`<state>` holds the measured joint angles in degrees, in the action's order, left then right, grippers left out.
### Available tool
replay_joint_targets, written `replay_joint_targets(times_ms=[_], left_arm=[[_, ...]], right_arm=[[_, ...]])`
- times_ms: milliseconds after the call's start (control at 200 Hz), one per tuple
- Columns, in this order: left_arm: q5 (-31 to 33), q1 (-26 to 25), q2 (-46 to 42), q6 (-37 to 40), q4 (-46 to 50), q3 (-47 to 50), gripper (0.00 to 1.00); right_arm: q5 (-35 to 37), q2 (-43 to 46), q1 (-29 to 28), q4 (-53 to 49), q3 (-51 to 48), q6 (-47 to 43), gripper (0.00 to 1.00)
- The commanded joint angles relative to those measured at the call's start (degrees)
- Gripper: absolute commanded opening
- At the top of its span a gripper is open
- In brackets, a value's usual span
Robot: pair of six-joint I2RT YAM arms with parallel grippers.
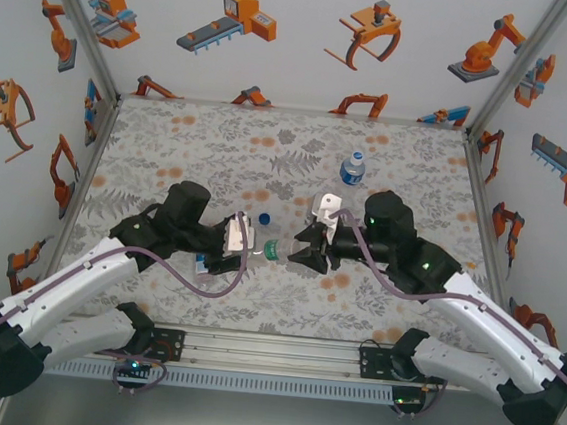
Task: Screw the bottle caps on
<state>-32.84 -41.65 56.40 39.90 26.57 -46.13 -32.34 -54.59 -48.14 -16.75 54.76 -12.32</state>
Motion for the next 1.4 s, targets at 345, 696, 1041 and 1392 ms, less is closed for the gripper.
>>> replay_joint_targets(times_ms=[345,696,1041,1392], left_arm=[[-2.22,-0.32,0.46,0.97,-0.21,-2.12,0.0],[-2.67,-0.32,0.59,0.88,0.03,-2.28,0.0],[-3.46,-0.28,0.69,1.1,0.37,-2.46,0.0],[-3.68,-0.34,1.23,1.23,1.03,-2.82,0.0]], right_arm=[[-3.61,-0.74,-0.2,-5.38,4.41,-6.06,0.0],[-4.51,-2.76,-0.61,-7.45,6.02,-8.43,0.0],[-4.4,-4.51,-1.31,-6.8,6.71,-8.73,0.0],[-2.2,-6.48,-3.18,-12.06,10.1,-13.41,0.0]])
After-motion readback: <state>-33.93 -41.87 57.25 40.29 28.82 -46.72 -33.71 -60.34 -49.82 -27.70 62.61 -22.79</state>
